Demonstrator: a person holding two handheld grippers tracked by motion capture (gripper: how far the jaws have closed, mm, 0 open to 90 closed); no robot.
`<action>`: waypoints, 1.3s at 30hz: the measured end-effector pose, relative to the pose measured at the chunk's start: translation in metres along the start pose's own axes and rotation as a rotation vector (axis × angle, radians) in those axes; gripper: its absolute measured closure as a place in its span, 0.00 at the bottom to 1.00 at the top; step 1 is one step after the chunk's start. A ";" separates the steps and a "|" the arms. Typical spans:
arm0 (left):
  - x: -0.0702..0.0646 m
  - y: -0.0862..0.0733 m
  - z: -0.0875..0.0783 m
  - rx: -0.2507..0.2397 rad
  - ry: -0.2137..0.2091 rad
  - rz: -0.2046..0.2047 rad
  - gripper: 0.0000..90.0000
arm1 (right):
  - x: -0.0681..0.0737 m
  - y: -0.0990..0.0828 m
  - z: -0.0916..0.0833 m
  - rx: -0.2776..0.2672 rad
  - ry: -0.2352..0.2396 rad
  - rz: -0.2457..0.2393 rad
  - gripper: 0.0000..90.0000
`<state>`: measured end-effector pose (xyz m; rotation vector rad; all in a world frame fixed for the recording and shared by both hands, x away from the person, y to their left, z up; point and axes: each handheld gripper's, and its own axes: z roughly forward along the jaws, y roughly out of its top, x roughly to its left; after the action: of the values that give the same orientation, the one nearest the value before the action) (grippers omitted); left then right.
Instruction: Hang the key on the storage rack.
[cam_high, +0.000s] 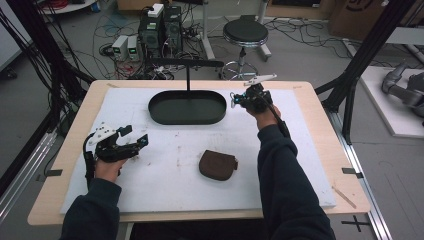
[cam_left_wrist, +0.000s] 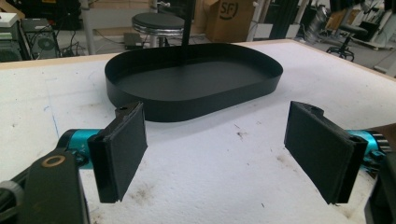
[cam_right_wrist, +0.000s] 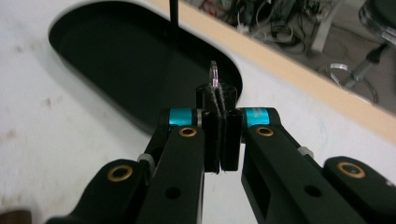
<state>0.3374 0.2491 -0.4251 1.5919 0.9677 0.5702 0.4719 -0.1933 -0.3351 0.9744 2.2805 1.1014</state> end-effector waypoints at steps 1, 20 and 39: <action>0.000 0.000 0.000 0.000 0.000 0.000 0.23 | 0.000 0.006 0.001 -0.004 0.002 0.001 1.00; 0.004 -0.002 -0.006 0.000 0.008 -0.005 0.24 | -0.009 0.071 0.042 -0.103 0.042 0.015 1.00; 0.005 -0.002 -0.007 -0.002 0.009 -0.013 0.24 | -0.009 0.065 0.061 -0.056 -0.111 0.078 0.78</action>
<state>0.3342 0.2572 -0.4263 1.5812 0.9832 0.5692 0.5427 -0.1410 -0.3184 1.0828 2.1287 1.1088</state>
